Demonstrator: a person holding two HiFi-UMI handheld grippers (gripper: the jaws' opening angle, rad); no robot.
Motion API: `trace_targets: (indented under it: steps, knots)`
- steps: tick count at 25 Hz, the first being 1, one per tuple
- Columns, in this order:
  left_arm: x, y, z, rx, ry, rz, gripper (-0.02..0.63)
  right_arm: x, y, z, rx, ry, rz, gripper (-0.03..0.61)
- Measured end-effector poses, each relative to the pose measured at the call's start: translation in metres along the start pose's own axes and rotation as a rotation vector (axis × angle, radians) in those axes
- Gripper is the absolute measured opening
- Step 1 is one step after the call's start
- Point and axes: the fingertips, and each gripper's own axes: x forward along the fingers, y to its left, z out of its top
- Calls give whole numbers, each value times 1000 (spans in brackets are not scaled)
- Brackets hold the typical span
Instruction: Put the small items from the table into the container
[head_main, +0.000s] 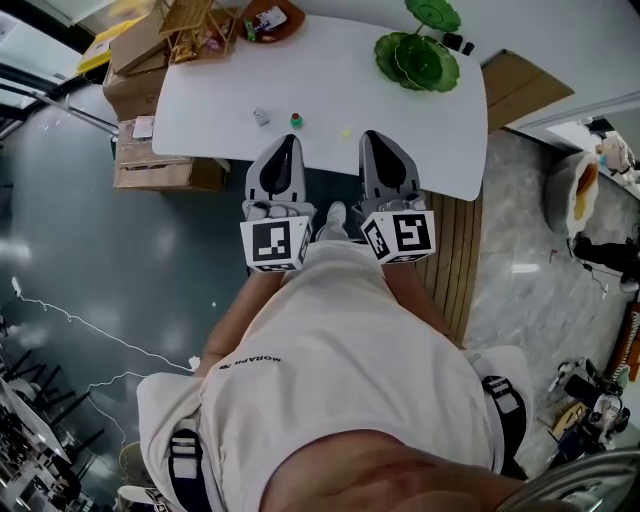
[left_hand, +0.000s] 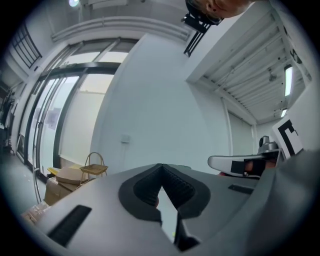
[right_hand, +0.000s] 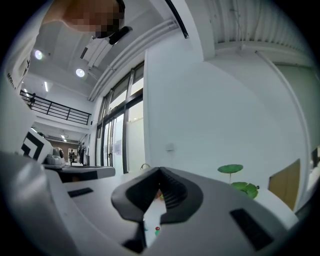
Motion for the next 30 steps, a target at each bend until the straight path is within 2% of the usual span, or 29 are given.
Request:
trace_targets:
  steps: [5, 12, 21, 26, 30]
  knots:
    - [33, -7, 0, 4, -7, -3, 3, 21, -25, -3, 0, 8, 33, 14]
    - [61, -14, -12, 26, 26, 9, 3, 42, -53, -20, 11, 60, 69, 14]
    - [83, -23, -26, 39, 55, 33, 3, 61, -73, -50, 68, 172, 149, 14]
    - [88, -24, -39, 47, 86, 54, 3, 63, -77, -73, 64, 251, 187, 14]
    - [94, -24, -49, 40, 113, 31, 3, 67, -78, -90, 50, 328, 200, 14]
